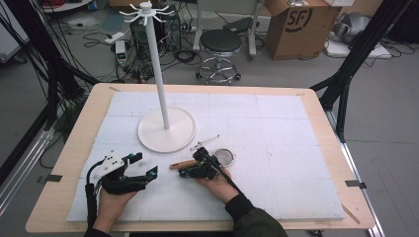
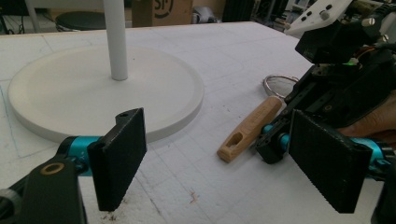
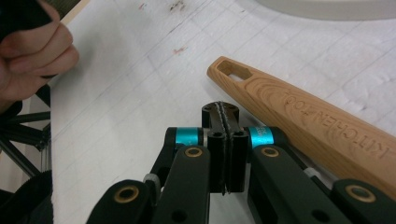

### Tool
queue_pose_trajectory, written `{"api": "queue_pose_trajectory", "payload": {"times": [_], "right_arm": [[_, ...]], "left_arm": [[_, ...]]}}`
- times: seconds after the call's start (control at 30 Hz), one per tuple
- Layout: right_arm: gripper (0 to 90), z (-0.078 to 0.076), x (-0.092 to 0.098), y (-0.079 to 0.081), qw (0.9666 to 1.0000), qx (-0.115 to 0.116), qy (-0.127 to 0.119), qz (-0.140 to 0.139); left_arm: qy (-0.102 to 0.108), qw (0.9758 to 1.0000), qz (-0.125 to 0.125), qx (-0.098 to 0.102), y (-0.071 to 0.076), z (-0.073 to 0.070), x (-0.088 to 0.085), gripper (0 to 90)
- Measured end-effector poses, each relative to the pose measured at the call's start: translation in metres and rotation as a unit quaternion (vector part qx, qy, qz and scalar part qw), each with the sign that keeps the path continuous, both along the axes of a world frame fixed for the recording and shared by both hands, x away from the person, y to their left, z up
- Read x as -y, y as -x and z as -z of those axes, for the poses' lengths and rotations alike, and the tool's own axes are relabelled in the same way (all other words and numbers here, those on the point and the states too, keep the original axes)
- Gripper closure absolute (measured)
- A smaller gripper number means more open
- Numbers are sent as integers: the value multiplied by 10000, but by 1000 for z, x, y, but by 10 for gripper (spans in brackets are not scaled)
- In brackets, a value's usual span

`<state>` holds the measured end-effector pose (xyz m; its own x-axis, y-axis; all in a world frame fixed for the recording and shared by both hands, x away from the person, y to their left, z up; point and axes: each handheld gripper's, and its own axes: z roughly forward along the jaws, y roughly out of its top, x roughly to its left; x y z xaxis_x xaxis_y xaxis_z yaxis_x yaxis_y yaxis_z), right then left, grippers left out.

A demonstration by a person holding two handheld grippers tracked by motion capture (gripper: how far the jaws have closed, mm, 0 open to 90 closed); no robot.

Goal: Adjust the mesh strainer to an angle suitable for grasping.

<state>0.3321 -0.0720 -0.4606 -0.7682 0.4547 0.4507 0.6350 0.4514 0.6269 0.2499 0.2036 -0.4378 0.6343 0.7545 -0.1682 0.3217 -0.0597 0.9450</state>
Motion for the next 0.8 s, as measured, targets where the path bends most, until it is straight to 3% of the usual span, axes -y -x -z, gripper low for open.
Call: {"api": "queue_pose_trajectory", "payload": {"times": [0.3,0.47,0.57,0.7,0.8], "right_arm": [[899,1,-1,-10,9998,-38,-18,208],[899,-1,1,-9,9997,-124,-45,191],[898,-5,5,-10,9996,-89,-190,197],[898,-14,18,-16,9986,52,-351,402],[899,-19,39,-32,9960,153,-298,825]], "left_arm": [[13,10000,12,-4,0,0,0,203],[3,10000,12,-21,0,0,0,203],[11,10000,0,-19,0,0,-1,203],[28,10000,-14,-21,0,0,-2,203],[24,10000,-20,-26,0,0,-1,203]]}}
